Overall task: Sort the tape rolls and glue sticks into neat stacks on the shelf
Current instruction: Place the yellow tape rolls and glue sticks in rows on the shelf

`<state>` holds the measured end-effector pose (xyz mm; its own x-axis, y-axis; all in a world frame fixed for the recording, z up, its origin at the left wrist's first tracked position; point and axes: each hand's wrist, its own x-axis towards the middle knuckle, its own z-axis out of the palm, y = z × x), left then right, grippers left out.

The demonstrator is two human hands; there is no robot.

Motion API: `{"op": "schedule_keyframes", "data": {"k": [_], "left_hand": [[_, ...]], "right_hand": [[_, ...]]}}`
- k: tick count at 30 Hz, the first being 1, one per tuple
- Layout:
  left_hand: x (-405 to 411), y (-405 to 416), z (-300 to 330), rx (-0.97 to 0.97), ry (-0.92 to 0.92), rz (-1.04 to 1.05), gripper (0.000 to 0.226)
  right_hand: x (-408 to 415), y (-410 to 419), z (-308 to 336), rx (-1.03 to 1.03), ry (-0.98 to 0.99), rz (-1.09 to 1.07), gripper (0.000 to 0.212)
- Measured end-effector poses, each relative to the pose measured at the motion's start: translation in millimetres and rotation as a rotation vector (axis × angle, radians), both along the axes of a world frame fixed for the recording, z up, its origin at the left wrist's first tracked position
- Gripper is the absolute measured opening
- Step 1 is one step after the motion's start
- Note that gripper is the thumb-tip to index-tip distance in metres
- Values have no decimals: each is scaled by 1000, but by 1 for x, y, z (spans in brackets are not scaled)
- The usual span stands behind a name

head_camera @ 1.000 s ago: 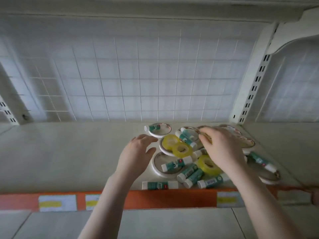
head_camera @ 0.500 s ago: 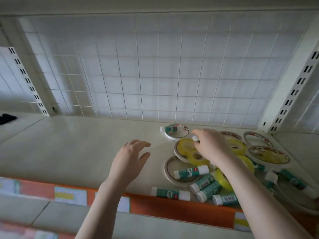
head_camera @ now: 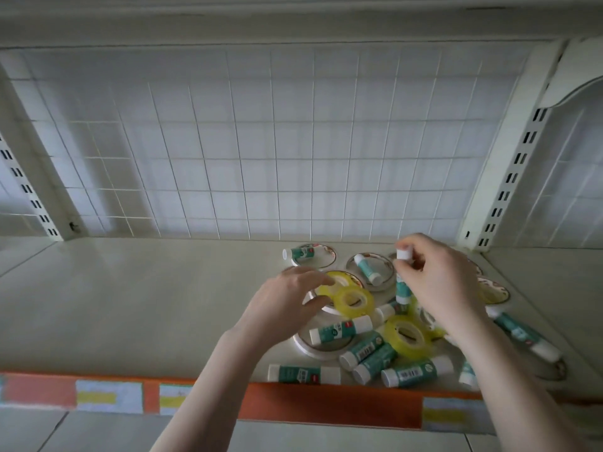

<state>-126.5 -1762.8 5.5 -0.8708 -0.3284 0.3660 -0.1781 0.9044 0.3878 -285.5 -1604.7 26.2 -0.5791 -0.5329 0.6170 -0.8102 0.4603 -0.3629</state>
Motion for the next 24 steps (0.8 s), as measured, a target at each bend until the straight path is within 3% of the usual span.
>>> {"op": "schedule_keyframes", "data": {"k": [6, 15, 19, 24], "left_hand": [[-31, 7, 8, -17, -192, -230, 43], [-51, 4, 15, -59, -395, -260, 58], [-50, 9, 17, -65, -341, -174, 61], [-35, 7, 24, -10, -129, -32, 54]], "right_hand": [[7, 34, -2, -155, 24, -10, 18], [5, 48, -17, -222, 6, 44, 20], [2, 49, -26, -226, 32, 56, 26], [-1, 41, -26, -318, 88, 83, 26]]}}
